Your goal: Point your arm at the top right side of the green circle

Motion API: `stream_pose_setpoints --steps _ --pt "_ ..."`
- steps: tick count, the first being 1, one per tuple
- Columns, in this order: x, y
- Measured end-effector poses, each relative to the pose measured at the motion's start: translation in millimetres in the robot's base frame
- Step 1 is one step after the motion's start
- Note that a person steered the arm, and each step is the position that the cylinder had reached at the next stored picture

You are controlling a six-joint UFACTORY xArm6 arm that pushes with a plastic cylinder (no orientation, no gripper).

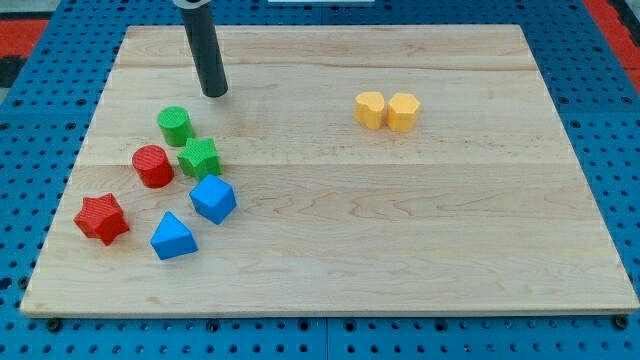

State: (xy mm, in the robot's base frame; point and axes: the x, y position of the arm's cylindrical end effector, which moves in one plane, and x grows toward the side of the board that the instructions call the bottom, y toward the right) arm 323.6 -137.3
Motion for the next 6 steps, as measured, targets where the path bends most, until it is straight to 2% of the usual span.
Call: stream_pose_setpoints --steps 4,5,6 --pt "-4 -4" --pt "32 41" --pt "79 39"
